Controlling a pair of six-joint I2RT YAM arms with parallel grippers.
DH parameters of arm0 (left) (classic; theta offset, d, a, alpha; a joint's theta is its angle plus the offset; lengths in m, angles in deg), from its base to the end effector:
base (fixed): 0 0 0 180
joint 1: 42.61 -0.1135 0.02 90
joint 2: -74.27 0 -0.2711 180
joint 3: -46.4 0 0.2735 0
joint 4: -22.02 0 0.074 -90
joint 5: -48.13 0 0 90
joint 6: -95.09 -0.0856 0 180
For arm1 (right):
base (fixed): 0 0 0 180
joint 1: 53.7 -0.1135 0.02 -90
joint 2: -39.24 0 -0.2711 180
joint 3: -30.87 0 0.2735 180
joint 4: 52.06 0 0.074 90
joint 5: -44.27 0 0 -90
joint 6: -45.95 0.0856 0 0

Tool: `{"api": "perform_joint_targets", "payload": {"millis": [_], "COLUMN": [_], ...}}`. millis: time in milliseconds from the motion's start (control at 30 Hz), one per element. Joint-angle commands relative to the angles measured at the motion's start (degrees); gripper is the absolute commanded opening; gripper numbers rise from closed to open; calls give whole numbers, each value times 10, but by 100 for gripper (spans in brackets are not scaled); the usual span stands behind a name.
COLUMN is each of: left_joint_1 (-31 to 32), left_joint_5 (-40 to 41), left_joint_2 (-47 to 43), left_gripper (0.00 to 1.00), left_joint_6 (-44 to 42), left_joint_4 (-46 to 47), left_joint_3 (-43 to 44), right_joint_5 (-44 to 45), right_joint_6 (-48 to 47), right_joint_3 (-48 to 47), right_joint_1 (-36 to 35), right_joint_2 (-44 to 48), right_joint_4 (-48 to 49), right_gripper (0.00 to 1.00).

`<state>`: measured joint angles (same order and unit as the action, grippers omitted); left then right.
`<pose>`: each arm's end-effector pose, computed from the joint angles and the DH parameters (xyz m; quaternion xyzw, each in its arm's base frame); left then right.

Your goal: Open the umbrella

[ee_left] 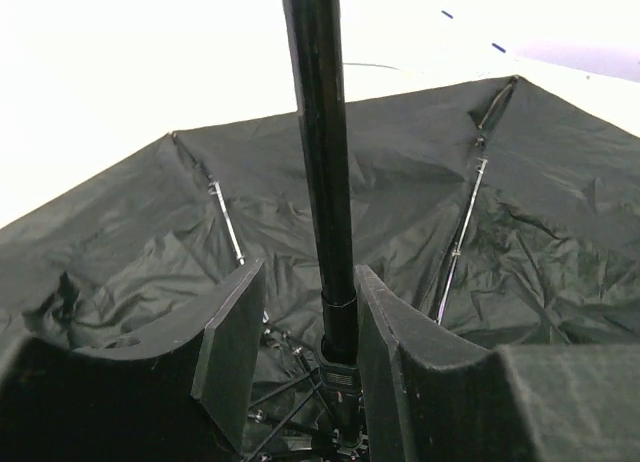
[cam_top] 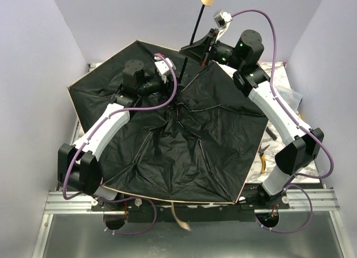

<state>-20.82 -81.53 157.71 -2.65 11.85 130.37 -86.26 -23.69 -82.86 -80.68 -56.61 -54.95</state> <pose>0.3515 -0.1994 0.3619 0.3948 0.6392 -0.3315 0.5707 0.3689 0.2502 0.5031 -0.3073 0.5543 0.4919 0.5969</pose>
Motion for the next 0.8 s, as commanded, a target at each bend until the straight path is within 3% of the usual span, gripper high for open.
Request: {"api": "perform_joint_targets", "payload": {"millis": [0,300,433,467,533,567,733,767], "left_joint_1": [-30,-35,-44,-49,-61,-67,-69,-69], "left_joint_5": [47,97,119,118,104,98,71,68], "left_joint_2": [67,106,119,123,118,111,66,61], "left_gripper": [41,40,35,29,4,0,0,0], "left_joint_6": [-43,-73,-78,-76,-66,-60,-70,-65], "left_joint_4": [-157,-226,-241,-246,-234,-220,-166,-161], "left_joint_3": [-22,23,31,36,44,45,101,120], "right_joint_5": [1,-2,-1,-1,-7,-11,-33,-40], "right_joint_6": [61,67,67,68,62,58,25,21], "right_joint_3": [-89,-98,-104,-103,-94,-81,37,68], "right_joint_1": [11,12,13,13,13,13,13,13], "right_joint_2": [44,53,57,58,63,68,109,117], "right_joint_4": [143,161,169,170,165,160,128,124], "right_gripper": [0,0,0,0,0,0,0,5]}}
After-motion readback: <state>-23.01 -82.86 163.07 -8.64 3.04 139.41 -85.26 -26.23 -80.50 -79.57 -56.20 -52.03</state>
